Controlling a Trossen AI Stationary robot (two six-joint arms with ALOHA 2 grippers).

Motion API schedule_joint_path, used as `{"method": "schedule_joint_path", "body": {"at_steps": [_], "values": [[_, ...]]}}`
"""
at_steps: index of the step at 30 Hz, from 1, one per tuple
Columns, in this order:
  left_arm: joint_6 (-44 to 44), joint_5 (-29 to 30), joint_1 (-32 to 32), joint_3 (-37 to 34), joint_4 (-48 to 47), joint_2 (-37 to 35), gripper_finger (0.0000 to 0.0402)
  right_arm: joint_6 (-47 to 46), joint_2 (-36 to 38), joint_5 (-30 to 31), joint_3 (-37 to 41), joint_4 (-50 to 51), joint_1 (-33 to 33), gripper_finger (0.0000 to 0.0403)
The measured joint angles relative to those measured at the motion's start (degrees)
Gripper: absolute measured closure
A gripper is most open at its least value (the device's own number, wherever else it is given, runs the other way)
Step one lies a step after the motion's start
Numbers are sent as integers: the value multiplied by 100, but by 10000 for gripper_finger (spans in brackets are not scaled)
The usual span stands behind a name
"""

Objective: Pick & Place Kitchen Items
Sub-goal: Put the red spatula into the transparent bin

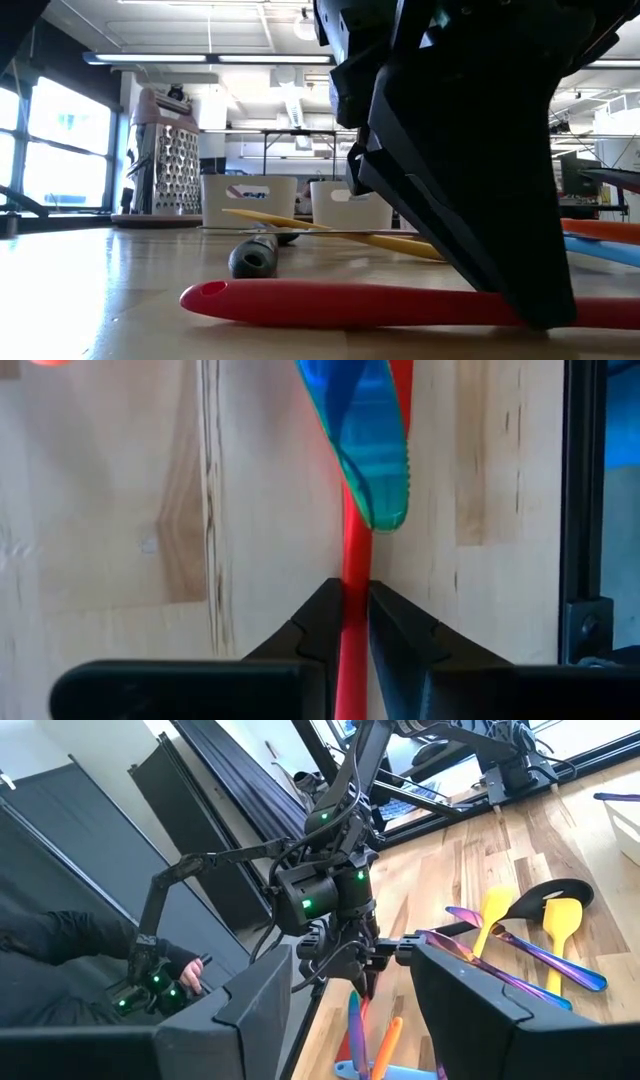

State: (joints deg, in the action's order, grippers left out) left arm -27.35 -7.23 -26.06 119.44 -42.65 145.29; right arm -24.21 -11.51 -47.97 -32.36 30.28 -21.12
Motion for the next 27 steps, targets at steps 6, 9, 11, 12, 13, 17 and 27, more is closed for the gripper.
{"method": "schedule_joint_path", "body": {"at_steps": [6, 9, 11, 12, 13, 17, 27], "values": [[9, -74, 2, 2, -12, 2, 391, -10, 0, 0, 0, 2, 1, 203], [11, -146, 7, 2, -16, 2, 392, -12, 0, 0, 0, 2, 1, 203], [34, -197, 3, 2, -18, 2, 393, -13, -1, -1, 0, 2, 1, 203], [37, -206, 2, 2, -20, 2, 395, -15, -1, 0, 0, 2, 2, 203], [36, -207, -3, 2, -21, 2, 396, -15, -1, 0, 0, 2, 1, 203], [-7, -166, -66, 2, -30, 2, 398, -15, 0, 0, 0, 2, 0, 203], [-159, -170, -111, 3, -26, 2, 398, -471, -1, -365, -1, -361, 2, 203]]}}
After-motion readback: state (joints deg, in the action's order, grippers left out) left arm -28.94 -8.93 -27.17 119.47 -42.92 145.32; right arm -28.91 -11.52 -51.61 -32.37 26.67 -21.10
